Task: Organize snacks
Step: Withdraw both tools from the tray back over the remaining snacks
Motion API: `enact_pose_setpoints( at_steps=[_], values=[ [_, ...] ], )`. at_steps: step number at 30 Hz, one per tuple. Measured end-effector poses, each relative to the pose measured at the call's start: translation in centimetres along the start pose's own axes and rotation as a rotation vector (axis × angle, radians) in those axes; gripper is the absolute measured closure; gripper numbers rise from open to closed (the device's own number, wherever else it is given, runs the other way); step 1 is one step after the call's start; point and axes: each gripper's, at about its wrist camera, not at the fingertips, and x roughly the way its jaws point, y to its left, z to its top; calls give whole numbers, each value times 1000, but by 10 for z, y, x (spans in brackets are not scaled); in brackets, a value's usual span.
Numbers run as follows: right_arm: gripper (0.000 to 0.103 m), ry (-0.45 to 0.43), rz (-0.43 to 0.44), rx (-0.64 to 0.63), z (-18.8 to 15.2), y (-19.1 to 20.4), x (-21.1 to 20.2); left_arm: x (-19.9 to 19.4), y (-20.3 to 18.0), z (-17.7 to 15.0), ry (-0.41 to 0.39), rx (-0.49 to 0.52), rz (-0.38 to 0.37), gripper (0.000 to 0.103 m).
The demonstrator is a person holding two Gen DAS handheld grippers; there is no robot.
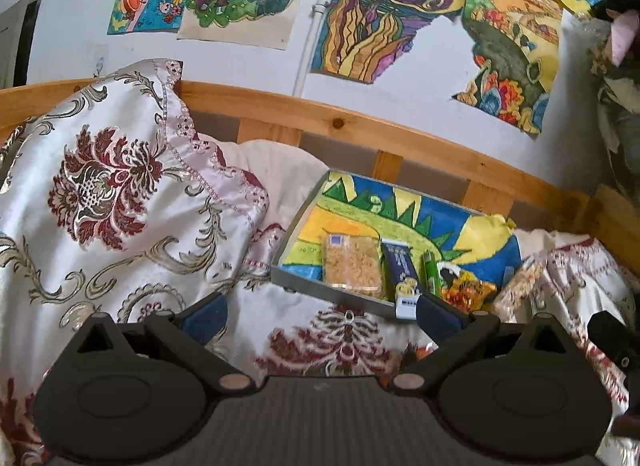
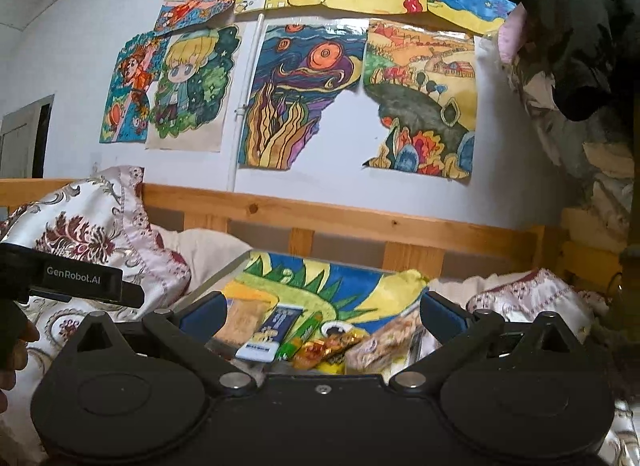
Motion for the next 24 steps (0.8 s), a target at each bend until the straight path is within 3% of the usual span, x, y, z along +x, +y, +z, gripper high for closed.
enact_pose_setpoints(
  at_steps=[10, 24],
  values=[
    [1, 133, -3, 49, -11, 1, -12, -10, 5, -23, 63, 57, 9, 1],
    [1, 286, 36, -55, -28, 20, 1, -6, 11, -38, 152, 70, 17, 1]
  ],
)
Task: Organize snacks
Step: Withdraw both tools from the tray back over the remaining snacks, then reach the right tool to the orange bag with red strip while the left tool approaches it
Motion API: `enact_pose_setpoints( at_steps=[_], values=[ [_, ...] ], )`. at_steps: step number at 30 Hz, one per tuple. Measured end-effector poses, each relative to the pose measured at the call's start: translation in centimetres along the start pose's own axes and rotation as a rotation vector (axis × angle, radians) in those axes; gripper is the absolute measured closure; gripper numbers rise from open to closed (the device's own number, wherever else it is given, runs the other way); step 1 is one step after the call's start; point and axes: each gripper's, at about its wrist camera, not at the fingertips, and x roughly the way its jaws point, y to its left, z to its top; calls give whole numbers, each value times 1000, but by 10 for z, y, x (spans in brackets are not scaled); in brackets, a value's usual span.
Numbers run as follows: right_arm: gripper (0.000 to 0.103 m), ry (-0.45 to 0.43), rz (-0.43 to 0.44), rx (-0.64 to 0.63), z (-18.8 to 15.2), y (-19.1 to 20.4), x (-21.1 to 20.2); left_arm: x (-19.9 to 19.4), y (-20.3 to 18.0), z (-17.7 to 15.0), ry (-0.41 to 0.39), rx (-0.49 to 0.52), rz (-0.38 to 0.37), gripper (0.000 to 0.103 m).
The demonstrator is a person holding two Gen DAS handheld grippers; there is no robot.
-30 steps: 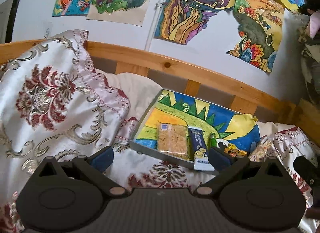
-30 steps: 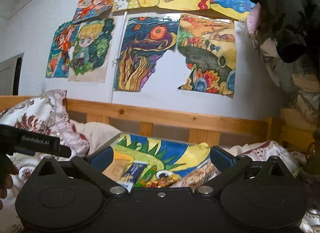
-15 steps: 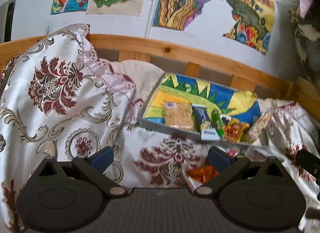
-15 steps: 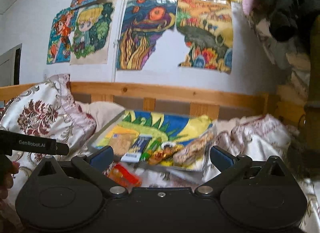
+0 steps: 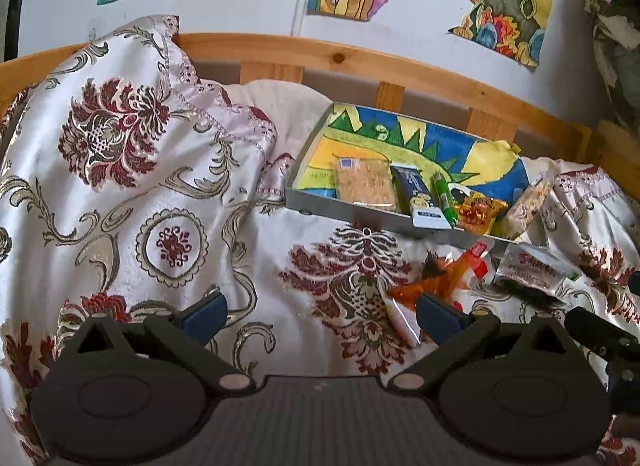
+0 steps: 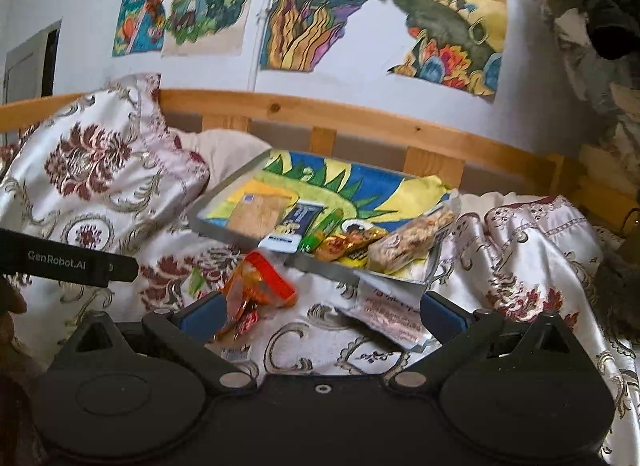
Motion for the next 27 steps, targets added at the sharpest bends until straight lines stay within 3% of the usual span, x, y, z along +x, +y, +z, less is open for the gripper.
enact_pose_setpoints(
  at_steps=[27],
  values=[
    [1, 107, 26, -33, -5, 8, 19, 12, 3, -1, 80, 9, 30, 1]
  ],
)
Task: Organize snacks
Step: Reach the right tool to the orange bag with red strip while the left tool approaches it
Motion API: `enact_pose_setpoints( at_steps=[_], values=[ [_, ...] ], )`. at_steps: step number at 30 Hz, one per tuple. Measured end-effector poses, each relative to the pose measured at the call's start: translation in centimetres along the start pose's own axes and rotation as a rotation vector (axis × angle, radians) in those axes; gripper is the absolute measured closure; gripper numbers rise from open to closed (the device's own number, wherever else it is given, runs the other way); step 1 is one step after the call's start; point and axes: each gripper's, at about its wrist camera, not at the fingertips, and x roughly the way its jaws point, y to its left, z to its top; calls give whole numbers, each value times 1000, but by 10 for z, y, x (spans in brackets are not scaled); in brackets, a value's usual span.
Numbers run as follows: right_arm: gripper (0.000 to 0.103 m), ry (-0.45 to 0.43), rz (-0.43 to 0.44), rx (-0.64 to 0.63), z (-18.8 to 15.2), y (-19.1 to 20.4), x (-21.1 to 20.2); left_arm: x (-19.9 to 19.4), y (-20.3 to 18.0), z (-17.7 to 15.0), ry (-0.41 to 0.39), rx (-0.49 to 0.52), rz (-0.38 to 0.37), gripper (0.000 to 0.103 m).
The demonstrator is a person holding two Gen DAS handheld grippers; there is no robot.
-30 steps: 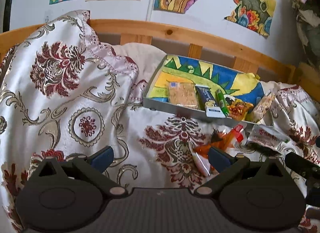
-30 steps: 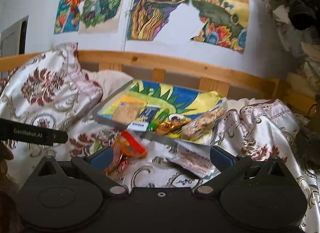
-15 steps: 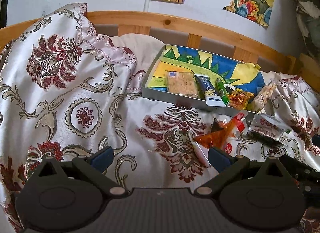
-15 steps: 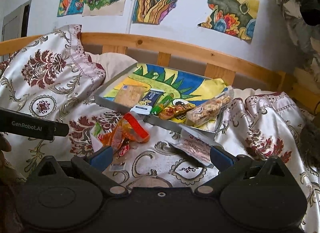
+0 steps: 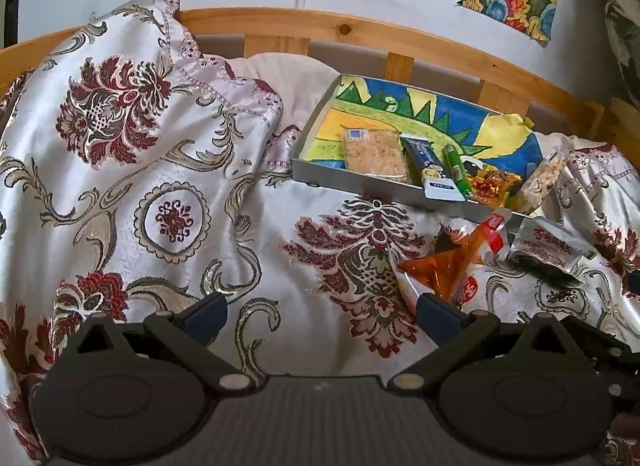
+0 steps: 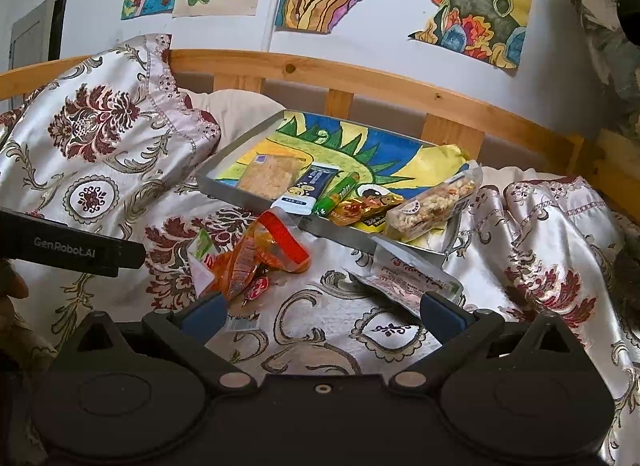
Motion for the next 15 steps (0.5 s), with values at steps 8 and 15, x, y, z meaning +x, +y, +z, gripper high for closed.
enact_pose_setpoints(
  at_steps=[8, 15],
  values=[
    [1, 28, 20, 17, -1, -1, 5, 4, 1, 0, 23, -4, 3, 1],
    [1, 55, 48, 24, -1, 0, 14, 9, 2, 2, 44, -20, -2, 1]
  ],
)
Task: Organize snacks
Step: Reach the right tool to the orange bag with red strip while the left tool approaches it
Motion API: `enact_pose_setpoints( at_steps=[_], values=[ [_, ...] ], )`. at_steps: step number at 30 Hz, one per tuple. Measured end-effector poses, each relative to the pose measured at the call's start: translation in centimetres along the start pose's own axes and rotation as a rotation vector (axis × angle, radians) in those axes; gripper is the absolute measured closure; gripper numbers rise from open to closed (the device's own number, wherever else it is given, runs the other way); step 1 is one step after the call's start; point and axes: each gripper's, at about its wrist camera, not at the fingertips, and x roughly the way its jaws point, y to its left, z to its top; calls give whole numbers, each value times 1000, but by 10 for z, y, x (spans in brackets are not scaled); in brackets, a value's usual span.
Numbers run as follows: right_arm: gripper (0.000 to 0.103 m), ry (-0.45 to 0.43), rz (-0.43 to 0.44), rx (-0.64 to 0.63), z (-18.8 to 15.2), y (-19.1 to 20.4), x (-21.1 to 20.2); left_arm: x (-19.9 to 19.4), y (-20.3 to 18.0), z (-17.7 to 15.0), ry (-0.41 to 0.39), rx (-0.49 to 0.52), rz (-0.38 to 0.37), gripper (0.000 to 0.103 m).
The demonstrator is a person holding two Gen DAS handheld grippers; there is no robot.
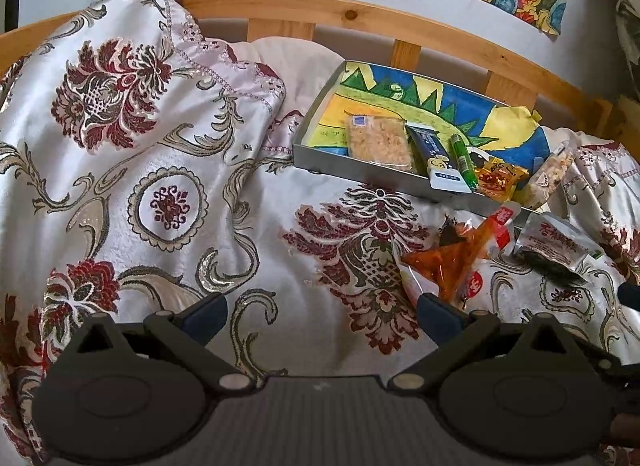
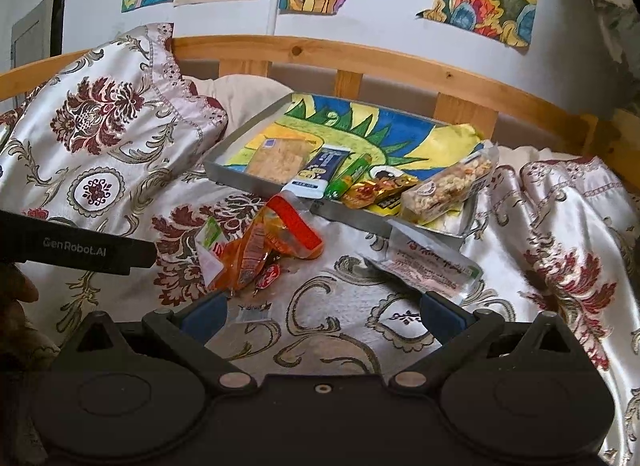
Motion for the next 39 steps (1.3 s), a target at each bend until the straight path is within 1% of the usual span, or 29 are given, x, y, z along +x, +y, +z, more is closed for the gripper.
enact_pose_setpoints(
  at_steps=[3, 6, 9, 16, 18, 21, 24, 27, 30, 32, 36, 38, 39],
  values=[
    [1, 6, 19, 12, 2, -1, 5, 2, -1, 2, 10, 9, -8, 1],
    [1, -23, 42, 11, 5, -3, 10, 4, -1, 5, 14, 13, -5, 1],
    [1, -32, 59, -4, 8, -4, 20, 8, 0, 8, 21, -4, 7, 1],
    [13, 51, 112, 8, 6, -5, 54, 25, 6, 17, 57, -30, 28, 1],
    [14, 45, 135, 22, 6, -6, 56, 29, 7, 19, 68, -40, 35, 1],
    [17, 15, 191, 34, 8, -5, 57, 31, 11, 22, 71, -80, 55, 1],
    [21, -1, 248, 15, 11, 2, 60, 32, 17, 24, 68, -103, 73, 1],
    [23, -1, 282, -17, 13, 13, 69, 33, 20, 26, 64, -115, 85, 1],
    [23, -19, 285, -75, 15, 25, 79, 33, 22, 28, 58, -119, 92, 1],
    [22, -33, 270, -119, 16, 33, 87, 32, 23, 29, 54, -120, 95, 1],
    [20, -20, 265, -166, 15, 42, 102, 31, 25, 30, 49, -125, 98, 1],
    [27, -30, 241, -200, 13, 45, 103, 32, 25, 29, 47, -130, 95, 1],
    [35, -41, 235, -214, 13, 46, 102, 32, 25, 29, 46, -133, 93, 1]
  ],
)
